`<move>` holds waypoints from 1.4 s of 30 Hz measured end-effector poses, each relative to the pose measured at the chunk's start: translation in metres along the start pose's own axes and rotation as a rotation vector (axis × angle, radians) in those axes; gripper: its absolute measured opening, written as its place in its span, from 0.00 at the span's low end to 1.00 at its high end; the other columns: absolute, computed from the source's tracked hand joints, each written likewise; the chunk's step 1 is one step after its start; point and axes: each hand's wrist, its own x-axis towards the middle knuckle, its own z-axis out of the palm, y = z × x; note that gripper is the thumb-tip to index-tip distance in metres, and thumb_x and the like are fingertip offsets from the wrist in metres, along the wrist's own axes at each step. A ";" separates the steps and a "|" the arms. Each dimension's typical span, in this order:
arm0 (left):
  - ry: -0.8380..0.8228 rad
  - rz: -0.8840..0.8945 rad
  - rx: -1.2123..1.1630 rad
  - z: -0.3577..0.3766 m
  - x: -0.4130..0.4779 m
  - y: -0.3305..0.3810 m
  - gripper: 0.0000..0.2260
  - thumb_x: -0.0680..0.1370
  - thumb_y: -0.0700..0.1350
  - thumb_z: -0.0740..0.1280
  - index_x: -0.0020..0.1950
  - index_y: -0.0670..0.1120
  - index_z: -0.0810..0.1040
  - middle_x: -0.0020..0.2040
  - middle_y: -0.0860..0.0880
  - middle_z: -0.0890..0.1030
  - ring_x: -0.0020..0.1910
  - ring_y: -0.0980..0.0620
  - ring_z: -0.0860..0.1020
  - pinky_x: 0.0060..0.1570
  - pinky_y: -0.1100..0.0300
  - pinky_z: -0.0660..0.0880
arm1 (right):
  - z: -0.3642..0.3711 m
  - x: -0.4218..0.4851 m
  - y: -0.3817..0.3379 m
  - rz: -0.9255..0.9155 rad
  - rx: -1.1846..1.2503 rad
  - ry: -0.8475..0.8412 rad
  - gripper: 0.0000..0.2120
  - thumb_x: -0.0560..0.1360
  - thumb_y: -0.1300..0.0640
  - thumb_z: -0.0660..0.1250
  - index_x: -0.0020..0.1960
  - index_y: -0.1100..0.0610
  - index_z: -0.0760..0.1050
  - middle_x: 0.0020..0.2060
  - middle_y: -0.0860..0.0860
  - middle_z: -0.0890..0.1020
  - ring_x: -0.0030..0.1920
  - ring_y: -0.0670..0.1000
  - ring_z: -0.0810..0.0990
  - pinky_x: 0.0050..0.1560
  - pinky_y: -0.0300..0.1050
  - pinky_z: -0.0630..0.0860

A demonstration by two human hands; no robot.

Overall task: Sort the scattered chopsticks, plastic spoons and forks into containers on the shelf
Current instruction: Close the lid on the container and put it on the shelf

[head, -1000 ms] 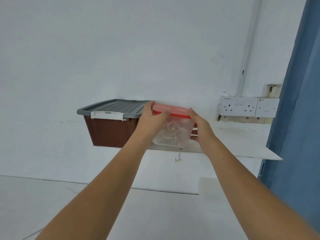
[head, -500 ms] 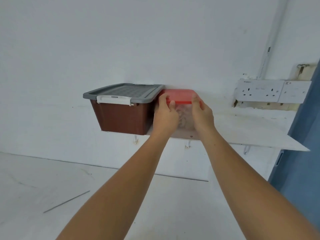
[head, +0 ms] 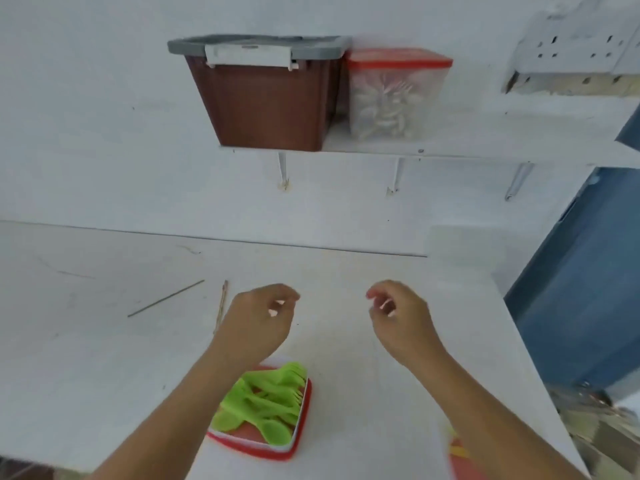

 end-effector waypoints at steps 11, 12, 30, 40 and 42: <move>-0.511 -0.376 0.171 0.000 -0.049 -0.188 0.15 0.84 0.54 0.53 0.49 0.47 0.72 0.34 0.45 0.82 0.27 0.46 0.83 0.31 0.57 0.80 | 0.148 -0.145 0.051 0.222 -0.468 -0.471 0.24 0.73 0.51 0.67 0.69 0.46 0.75 0.60 0.47 0.69 0.59 0.52 0.72 0.59 0.47 0.76; -0.503 -0.338 0.172 0.000 -0.048 -0.189 0.15 0.85 0.51 0.52 0.45 0.46 0.71 0.31 0.45 0.80 0.26 0.46 0.82 0.29 0.58 0.77 | 0.149 -0.154 0.048 0.187 -0.461 -0.420 0.22 0.73 0.54 0.67 0.67 0.47 0.76 0.61 0.47 0.70 0.59 0.52 0.72 0.58 0.47 0.76; -0.245 -0.257 0.133 -0.040 -0.012 -0.215 0.15 0.86 0.47 0.50 0.46 0.43 0.72 0.31 0.41 0.82 0.24 0.47 0.81 0.37 0.50 0.82 | 0.119 -0.178 -0.019 -0.289 -0.257 -0.554 0.03 0.75 0.57 0.69 0.46 0.51 0.76 0.47 0.43 0.81 0.50 0.47 0.79 0.54 0.49 0.75; -0.432 -0.327 -0.013 0.002 -0.043 -0.201 0.16 0.86 0.48 0.52 0.49 0.39 0.73 0.37 0.37 0.83 0.27 0.46 0.84 0.38 0.46 0.84 | 0.104 -0.098 -0.011 0.595 0.340 0.114 0.05 0.80 0.57 0.70 0.49 0.50 0.85 0.45 0.47 0.87 0.49 0.50 0.85 0.48 0.45 0.79; -0.449 -0.351 -0.022 0.008 -0.049 -0.205 0.16 0.86 0.49 0.53 0.51 0.40 0.74 0.41 0.39 0.84 0.31 0.45 0.84 0.39 0.45 0.84 | 0.126 -0.095 -0.004 0.701 0.370 0.137 0.05 0.81 0.56 0.69 0.48 0.51 0.84 0.48 0.49 0.87 0.50 0.51 0.85 0.50 0.47 0.80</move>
